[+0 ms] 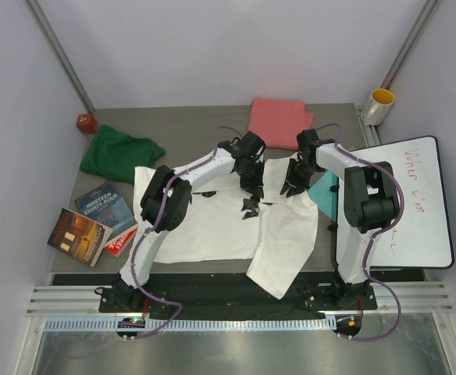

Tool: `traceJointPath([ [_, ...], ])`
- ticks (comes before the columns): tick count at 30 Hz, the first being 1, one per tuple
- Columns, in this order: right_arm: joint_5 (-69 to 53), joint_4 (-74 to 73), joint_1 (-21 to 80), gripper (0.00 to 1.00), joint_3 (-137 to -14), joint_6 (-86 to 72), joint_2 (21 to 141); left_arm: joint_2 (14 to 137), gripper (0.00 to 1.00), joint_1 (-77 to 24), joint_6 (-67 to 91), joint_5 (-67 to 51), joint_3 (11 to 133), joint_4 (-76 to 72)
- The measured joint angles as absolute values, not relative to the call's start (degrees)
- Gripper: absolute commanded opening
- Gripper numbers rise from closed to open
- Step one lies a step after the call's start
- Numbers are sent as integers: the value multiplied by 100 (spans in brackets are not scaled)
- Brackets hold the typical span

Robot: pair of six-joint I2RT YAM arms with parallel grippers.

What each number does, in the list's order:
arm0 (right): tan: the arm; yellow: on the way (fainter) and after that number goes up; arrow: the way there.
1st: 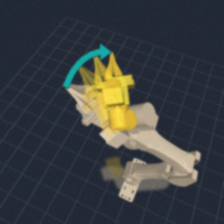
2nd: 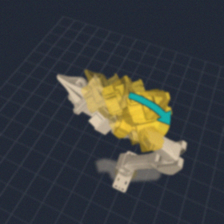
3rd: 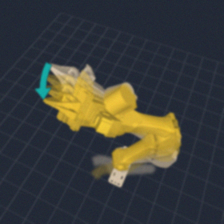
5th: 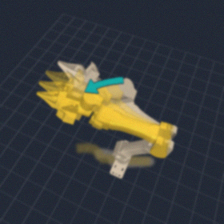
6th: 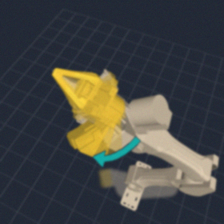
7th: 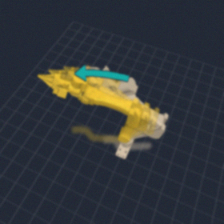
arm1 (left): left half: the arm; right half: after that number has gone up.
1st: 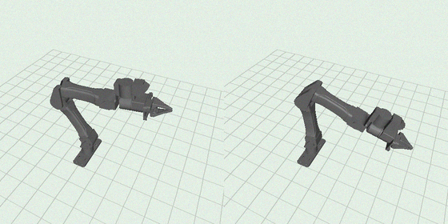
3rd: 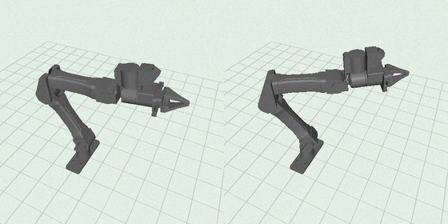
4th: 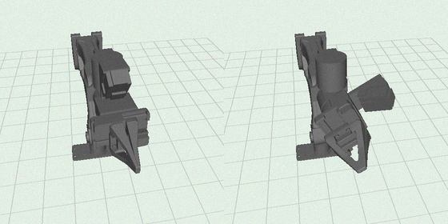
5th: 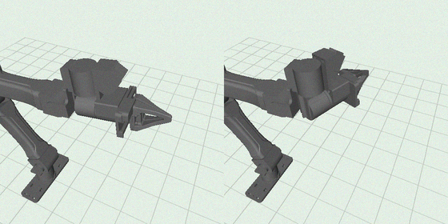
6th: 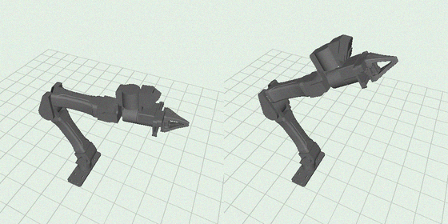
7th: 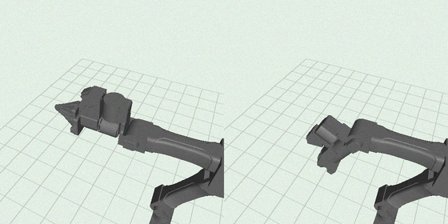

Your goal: Fold and stack the t-shirts

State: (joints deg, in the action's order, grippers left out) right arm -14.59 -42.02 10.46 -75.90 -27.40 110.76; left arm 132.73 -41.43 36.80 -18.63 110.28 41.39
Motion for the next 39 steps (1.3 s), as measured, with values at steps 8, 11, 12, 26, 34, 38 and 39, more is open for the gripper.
traceJointPath([
  [8,-1406,-4270,1046,32,-7979,-2803,11061,13161,33,-4121,3627,-1973,10842,4187],
  [11,-1253,-4355,1046,32,-8254,-2803,11061,13161,38,-4121,3559,-2067,10831,4344],
  [12,-1179,-4366,1044,32,-8348,-2803,11061,13161,39,-4121,3548,-2078,10847,4401],
  [26,-438,-4099,722,30,-8785,-2689,11716,12919,42,-3544,3262,-1352,10757,4770],
  [34,-224,-3975,620,13,-9314,-2652,12215,12519,22,-2543,3041,-895,10707,4788],
  [38,-95,-4047,576,11,-9544,-2650,12394,12560,0,-2226,2797,-585,10715,4853],
  [39,-78,-4049,563,11,-9555,-2650,12403,12599,0,-2196,2742,-517,10742,4893],
])
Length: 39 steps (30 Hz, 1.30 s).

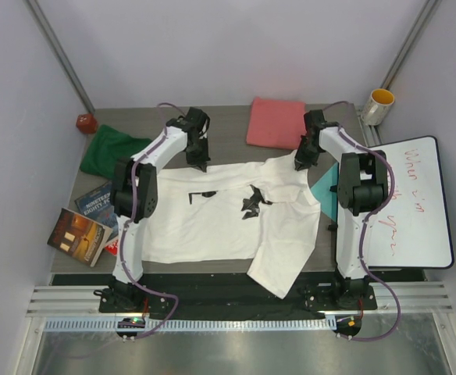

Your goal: Fold and stack the t-shirts

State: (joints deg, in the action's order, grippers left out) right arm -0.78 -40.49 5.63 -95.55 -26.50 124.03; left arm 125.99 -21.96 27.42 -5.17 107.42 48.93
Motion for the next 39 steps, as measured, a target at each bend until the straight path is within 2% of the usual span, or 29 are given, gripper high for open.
traceJointPath([
  [9,-30,-4145,342,1,-9557,-2676,12403,13021,0,-2250,2674,-305,10645,5011],
  [14,-78,-4215,200,1,-9546,-2720,12401,13082,0,-2246,2681,-296,10744,5081],
  [22,-58,-4298,54,1,-9572,-2742,12405,13764,0,-2226,2808,-307,11931,5559],
  [34,-62,-4783,-276,1,-10283,-2867,12827,13981,0,-2206,3341,-600,12256,5450],
  [39,-99,-4980,-399,1,-10781,-2888,13122,13963,18,-2211,3319,-615,12193,5347],
])
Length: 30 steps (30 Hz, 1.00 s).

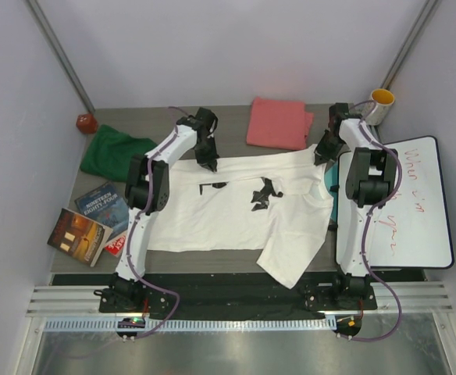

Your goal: Fold and stack the t-shirts

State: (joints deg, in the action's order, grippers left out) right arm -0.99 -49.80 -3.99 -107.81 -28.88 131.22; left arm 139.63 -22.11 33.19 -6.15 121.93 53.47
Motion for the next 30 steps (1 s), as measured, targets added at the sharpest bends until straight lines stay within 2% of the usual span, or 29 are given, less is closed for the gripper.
traceJointPath([
  [2,-104,-5046,-410,1,-10916,-2888,13194,13839,25,-2211,3301,-624,11983,5159],
  [3,-104,-5072,-410,1,-10949,-2888,13209,13775,26,-2209,3282,-587,11885,5098],
  [7,-97,-5096,-421,1,-10967,-2888,13216,13537,26,-2051,3275,-362,11515,4950],
  [19,-64,-5048,-843,1,-10884,-2943,13179,13535,26,-746,3022,858,11620,5271],
  [26,-113,-5017,-860,1,-10857,-2952,13170,13535,26,-642,2781,1251,11649,5437],
  [30,-211,-4934,-875,7,-10779,-2917,13122,13535,27,-652,2735,1304,11644,5450],
])
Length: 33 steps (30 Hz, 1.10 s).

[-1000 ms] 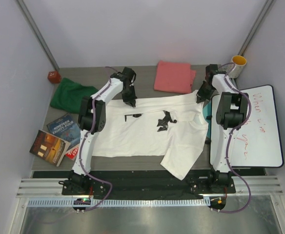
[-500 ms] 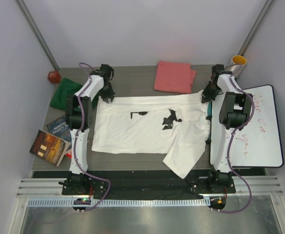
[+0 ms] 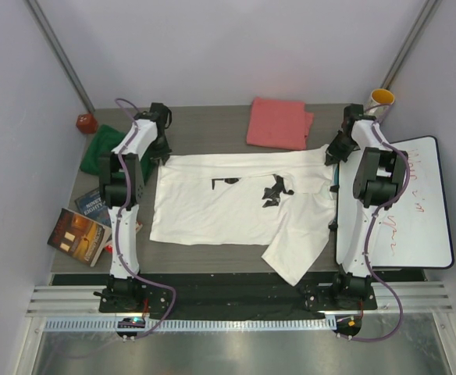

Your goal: Fold and stack the t-shirts

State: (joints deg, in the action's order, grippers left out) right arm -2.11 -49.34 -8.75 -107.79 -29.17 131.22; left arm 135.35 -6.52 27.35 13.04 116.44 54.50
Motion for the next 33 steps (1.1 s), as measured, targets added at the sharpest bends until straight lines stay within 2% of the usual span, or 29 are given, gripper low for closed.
traceJointPath([
  [3,-327,-4860,-873,15,-10720,-2880,13085,13502,35,-648,2696,1313,11640,5448],
  [6,-504,-4779,-869,16,-10698,-2860,13067,13421,36,-635,2681,1330,11640,5450],
  [12,-921,-4576,-731,26,-10637,-2838,12801,12916,40,-624,2958,1109,11555,5317],
  [20,-1201,-4364,-113,29,-10527,-2790,12092,12398,41,-972,3365,624,11450,5039],
  [26,-1135,-4563,316,34,-9238,-2567,10958,12143,41,-1435,3382,311,10770,4947],
  [33,-1059,-5225,1041,37,-7358,-2421,8871,11791,41,-1415,3229,139,9876,4950],
])
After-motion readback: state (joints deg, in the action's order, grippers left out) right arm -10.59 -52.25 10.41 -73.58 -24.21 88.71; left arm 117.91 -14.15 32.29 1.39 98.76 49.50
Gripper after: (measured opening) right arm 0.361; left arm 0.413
